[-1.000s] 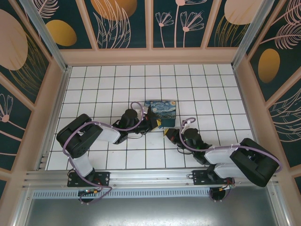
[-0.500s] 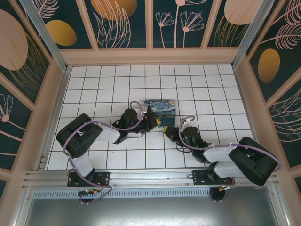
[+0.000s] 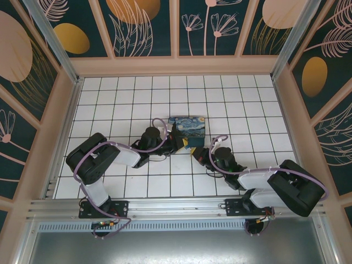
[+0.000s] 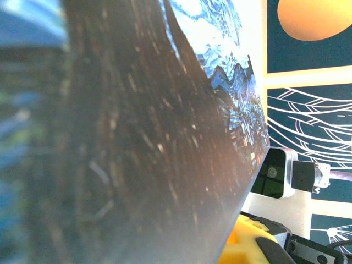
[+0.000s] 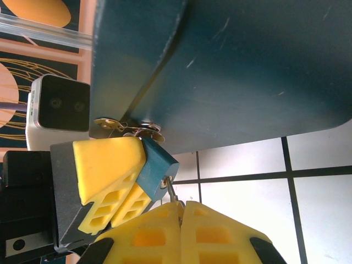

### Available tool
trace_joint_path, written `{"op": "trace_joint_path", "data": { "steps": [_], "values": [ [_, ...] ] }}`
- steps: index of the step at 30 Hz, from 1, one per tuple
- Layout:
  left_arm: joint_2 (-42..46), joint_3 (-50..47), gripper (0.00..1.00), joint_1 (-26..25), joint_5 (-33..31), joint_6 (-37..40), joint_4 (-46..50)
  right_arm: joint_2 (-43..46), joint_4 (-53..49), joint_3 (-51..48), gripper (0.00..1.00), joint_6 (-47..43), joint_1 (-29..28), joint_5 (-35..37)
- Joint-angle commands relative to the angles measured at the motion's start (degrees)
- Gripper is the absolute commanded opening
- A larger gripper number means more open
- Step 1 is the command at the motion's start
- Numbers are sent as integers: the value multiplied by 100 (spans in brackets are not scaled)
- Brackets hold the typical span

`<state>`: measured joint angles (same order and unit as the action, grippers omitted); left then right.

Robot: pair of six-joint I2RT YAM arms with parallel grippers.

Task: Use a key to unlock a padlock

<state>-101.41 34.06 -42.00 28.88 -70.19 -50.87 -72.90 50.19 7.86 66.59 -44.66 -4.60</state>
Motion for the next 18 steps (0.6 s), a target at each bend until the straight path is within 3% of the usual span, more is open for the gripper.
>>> {"op": "trace_joint_path", "data": {
  "steps": [1, 9, 18],
  "values": [
    [-84, -30, 0, 4, 40, 4, -300, 101, 184, 224, 0, -14, 45, -68],
    [-87, -14, 0, -3, 90, -115, -386, -1, 279, 251, 0, 1, 46, -41],
    [-123, -221, 0, -6, 334, -1260, -1420, -423, 1351, 46, 0, -37, 190, -80]
  ]
}}
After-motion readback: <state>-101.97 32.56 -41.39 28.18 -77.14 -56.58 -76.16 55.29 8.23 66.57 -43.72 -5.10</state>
